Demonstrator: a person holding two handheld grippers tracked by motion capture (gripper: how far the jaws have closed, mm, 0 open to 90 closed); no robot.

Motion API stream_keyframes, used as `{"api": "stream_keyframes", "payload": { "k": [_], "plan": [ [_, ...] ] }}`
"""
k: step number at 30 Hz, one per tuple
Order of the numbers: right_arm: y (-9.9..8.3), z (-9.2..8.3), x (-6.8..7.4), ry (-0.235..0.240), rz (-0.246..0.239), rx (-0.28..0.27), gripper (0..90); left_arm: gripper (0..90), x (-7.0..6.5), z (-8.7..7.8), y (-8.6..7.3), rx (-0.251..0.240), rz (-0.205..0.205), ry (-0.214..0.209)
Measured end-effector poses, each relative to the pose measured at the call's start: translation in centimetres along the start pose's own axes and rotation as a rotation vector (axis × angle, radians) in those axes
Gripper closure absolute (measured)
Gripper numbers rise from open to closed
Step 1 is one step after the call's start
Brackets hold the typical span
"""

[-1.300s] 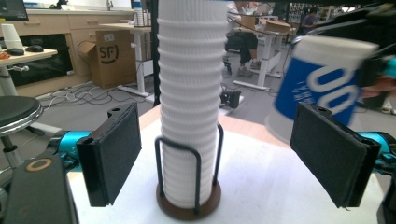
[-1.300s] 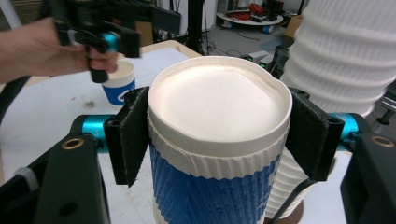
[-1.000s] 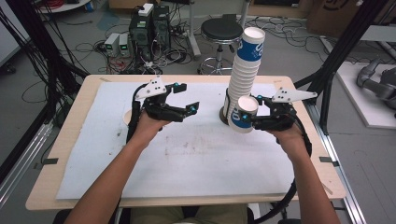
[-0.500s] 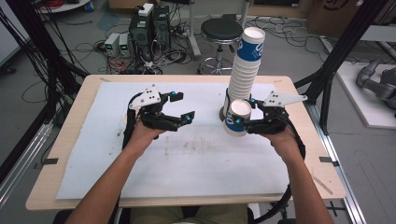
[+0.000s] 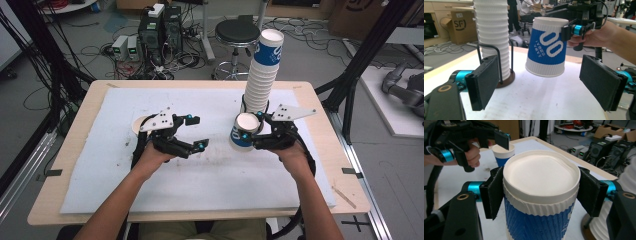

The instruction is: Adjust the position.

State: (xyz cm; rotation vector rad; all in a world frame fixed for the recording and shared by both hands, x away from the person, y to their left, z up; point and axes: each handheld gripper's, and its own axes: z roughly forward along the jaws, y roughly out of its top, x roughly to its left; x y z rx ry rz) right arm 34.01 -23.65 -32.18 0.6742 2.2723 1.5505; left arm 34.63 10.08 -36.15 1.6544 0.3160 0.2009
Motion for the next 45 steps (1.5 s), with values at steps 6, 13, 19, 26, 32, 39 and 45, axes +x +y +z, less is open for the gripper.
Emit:
{"api": "stream_keyframes", "payload": {
  "k": [6, 13, 19, 26, 32, 39, 45],
  "plan": [
    [-0.3, 0.8, 0.8, 0.036, -0.002, 0.002, 29.6, 16.2, -0.8, -0.1, -1.4, -0.005, -0.005, -0.025],
    [0.0, 0.9, 1.8, 0.095, 0.004, -0.033, 29.6, 15.7, -1.2, 0.4, -2.0, 0.001, 0.001, -0.046],
    [0.2, 2.0, 2.6, 0.152, 0.002, -0.033, 29.6, 15.4, -1.5, 1.3, -2.0, 0.003, 0.008, -0.070],
    [0.3, 2.7, 3.2, 0.198, 0.002, -0.042, 29.6, 15.4, -1.6, 2.0, -2.1, 0.003, -0.010, -0.096],
    [0.5, 3.5, 3.9, 0.239, 0.011, -0.051, 29.7, 15.4, -1.8, 2.4, -2.1, 0.007, -0.018, -0.121],
    [0.8, 4.0, 4.1, 0.268, 0.035, -0.079, 29.7, 18.9, -1.9, 2.5, -2.1, 0.014, -0.006, -0.129],
    [0.9, 4.1, 4.0, 0.268, 0.034, -0.077, 30.1, 24.7, -1.7, 2.2, -1.6, 0.037, 0.025, -0.124]
  ]
}}
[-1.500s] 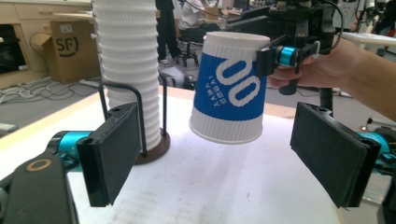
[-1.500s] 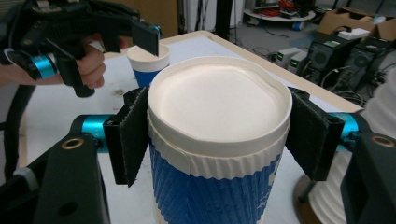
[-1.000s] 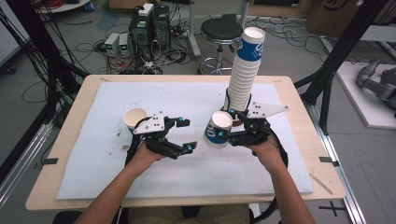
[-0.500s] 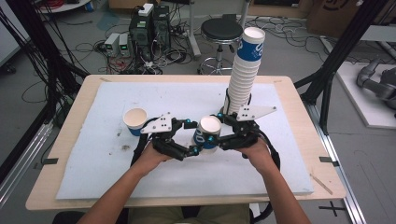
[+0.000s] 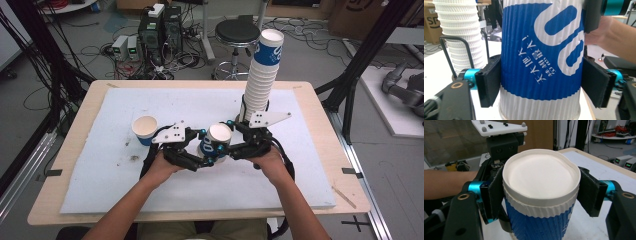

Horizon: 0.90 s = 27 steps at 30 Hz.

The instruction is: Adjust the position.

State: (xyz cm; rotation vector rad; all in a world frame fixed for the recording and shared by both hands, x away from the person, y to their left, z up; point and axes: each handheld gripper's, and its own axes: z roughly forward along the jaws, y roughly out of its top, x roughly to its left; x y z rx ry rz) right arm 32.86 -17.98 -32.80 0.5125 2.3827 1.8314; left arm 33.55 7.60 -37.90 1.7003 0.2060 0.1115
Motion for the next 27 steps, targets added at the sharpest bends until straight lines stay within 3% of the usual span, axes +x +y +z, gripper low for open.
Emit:
{"api": "stream_keyframes", "payload": {
  "k": [5, 8, 12, 17, 23, 27],
  "plan": [
    [0.3, -0.1, 0.0, 0.002, -0.004, 0.002, 28.6, 26.7, 0.0, -0.1, 0.5, 0.017, 0.009, -0.007],
    [0.6, -0.2, 0.0, -0.002, -0.006, 0.027, 19.1, 26.8, 0.1, -0.3, 0.8, 0.029, 0.004, -0.016],
    [1.5, -0.8, -0.2, 0.013, -0.046, 0.066, 19.1, 26.8, 0.1, -0.7, 1.4, 0.091, 0.022, -0.013],
    [3.1, -1.3, -0.3, 0.016, -0.137, 0.182, 19.1, 26.7, 0.3, -1.0, 2.0, 0.163, 0.029, -0.015],
    [4.6, -1.0, -0.6, 0.046, -0.197, 0.304, 19.1, 26.7, 0.5, -0.8, 2.5, 0.254, 0.045, -0.022],
    [5.1, -0.1, -0.6, 0.058, -0.220, 0.363, 19.1, 26.6, 0.6, -0.7, 2.9, 0.277, 0.044, -0.031]
  ]
}}
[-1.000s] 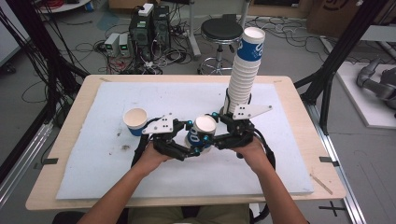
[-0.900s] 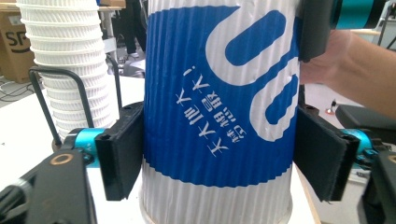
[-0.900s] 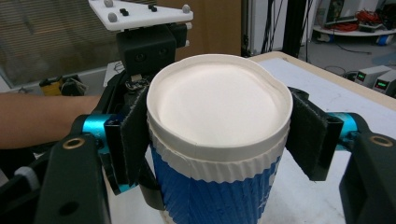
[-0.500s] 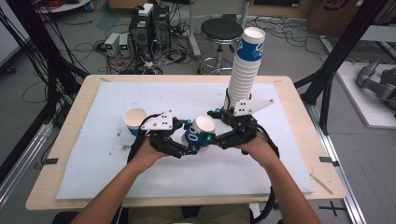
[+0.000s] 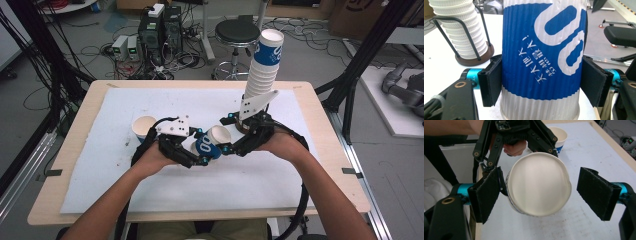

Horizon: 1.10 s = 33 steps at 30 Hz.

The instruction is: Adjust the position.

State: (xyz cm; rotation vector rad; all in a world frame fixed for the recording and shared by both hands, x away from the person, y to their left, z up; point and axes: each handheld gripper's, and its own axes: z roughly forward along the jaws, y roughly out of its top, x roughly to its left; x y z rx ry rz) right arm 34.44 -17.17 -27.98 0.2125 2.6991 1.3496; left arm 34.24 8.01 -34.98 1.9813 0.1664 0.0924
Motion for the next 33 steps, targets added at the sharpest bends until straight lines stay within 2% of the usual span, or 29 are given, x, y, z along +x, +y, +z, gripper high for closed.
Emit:
{"api": "stream_keyframes", "payload": {
  "k": [8, 11, 12, 16, 17, 20, 22, 24, 28, 31, 33],
  "plan": [
    [0.8, 1.3, 0.0, 0.026, -0.017, 0.097, 19.6, 26.4, 0.0, 0.5, 0.3, 0.023, 0.020, -0.028],
    [0.7, 1.6, 0.0, 0.044, -0.016, 0.127, 25.5, 26.4, -0.1, 0.6, 0.2, 0.047, 0.033, -0.032],
    [0.7, 1.7, 0.0, 0.053, -0.021, 0.135, 29.0, 26.3, -0.1, 0.7, 0.2, 0.050, 0.036, -0.034],
    [0.7, 1.8, 0.2, 0.062, -0.020, 0.137, 29.5, 23.1, -0.2, 0.8, 0.1, 0.039, 0.026, -0.044],
    [0.7, 1.7, 0.2, 0.070, -0.018, 0.141, 29.6, 22.1, -0.2, 0.8, 0.0, 0.034, 0.034, -0.041],
    [0.6, 1.6, 0.2, 0.060, -0.023, 0.130, 29.7, 19.5, -0.2, 0.8, -0.5, -0.009, 0.002, -0.017],
    [0.3, 1.4, 0.1, 0.050, -0.019, 0.119, 29.7, 16.7, 0.0, 0.6, -0.9, -0.063, -0.013, -0.018],
    [-0.1, 1.1, 0.1, 0.049, -0.003, 0.091, 29.7, 15.4, 0.1, 0.3, -1.3, -0.109, -0.019, -0.014],
    [-1.2, 0.7, -0.2, 0.046, 0.023, 0.043, 29.7, 15.0, 0.2, -0.2, -2.0, -0.158, -0.041, -0.005],
    [-2.1, 0.5, -0.3, 0.056, 0.058, -0.007, 29.7, 15.0, 0.3, -0.6, -2.4, -0.208, -0.053, 0.003],
    [-2.6, 0.4, -0.3, 0.048, 0.071, -0.022, 29.7, 14.9, 0.4, -0.8, -2.5, -0.245, -0.062, 0.009]
  ]
}}
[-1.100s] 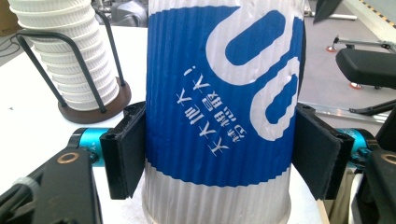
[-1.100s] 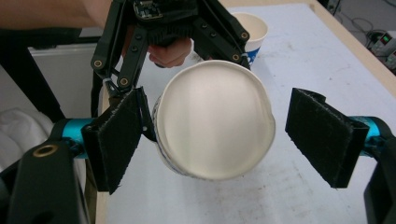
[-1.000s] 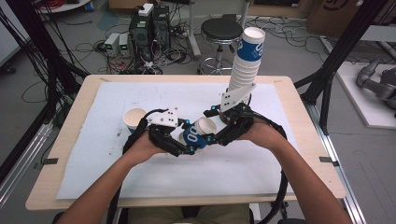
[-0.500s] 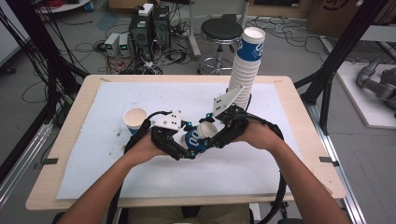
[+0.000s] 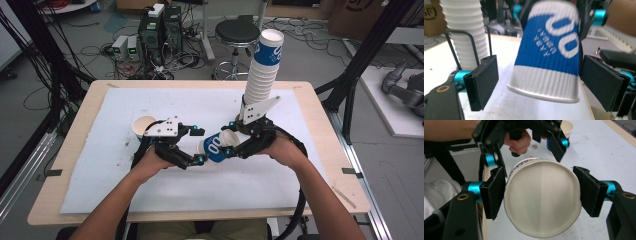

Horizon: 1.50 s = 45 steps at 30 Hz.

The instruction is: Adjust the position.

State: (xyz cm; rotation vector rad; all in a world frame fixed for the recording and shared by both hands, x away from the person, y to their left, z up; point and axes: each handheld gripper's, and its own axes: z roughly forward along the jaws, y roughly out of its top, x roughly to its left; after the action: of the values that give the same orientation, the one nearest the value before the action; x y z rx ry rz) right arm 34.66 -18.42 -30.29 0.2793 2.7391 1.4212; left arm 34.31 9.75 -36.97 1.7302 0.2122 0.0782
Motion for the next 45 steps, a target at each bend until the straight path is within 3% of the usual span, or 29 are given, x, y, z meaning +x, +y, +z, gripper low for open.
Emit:
{"api": "stream_keyframes", "payload": {
  "k": [5, 14, 18, 26, 32, 36, 45],
  "plan": [
    [-1.1, -0.1, -0.2, -0.013, 0.032, -0.046, 29.7, 14.9, 0.1, -0.3, 0.1, -0.043, -0.011, -0.003],
    [-2.8, -0.6, -0.3, -0.030, 0.074, -0.153, 29.7, 14.7, 0.0, 0.0, -0.4, -0.075, -0.030, -0.010],
    [-3.6, -0.8, -0.2, -0.014, 0.101, -0.203, 29.7, 13.5, 0.0, 0.2, -0.5, -0.090, -0.038, -0.017],
    [-3.6, -0.2, 0.1, 0.007, 0.095, -0.225, 29.8, 13.0, -0.2, 1.4, -1.0, -0.081, -0.068, -0.068],
    [-3.5, -0.3, 0.2, 0.025, 0.104, -0.249, 29.9, 13.0, -0.2, 2.0, -1.2, -0.050, -0.099, -0.077],
    [-3.5, -0.3, 0.2, 0.034, 0.110, -0.260, 30.1, 17.0, -0.3, 2.0, -1.2, -0.042, -0.080, -0.082],
    [-3.5, -0.3, 0.1, 0.053, 0.119, -0.272, 30.3, 24.9, -0.4, 1.6, -1.0, -0.036, -0.084, -0.125]
  ]
}}
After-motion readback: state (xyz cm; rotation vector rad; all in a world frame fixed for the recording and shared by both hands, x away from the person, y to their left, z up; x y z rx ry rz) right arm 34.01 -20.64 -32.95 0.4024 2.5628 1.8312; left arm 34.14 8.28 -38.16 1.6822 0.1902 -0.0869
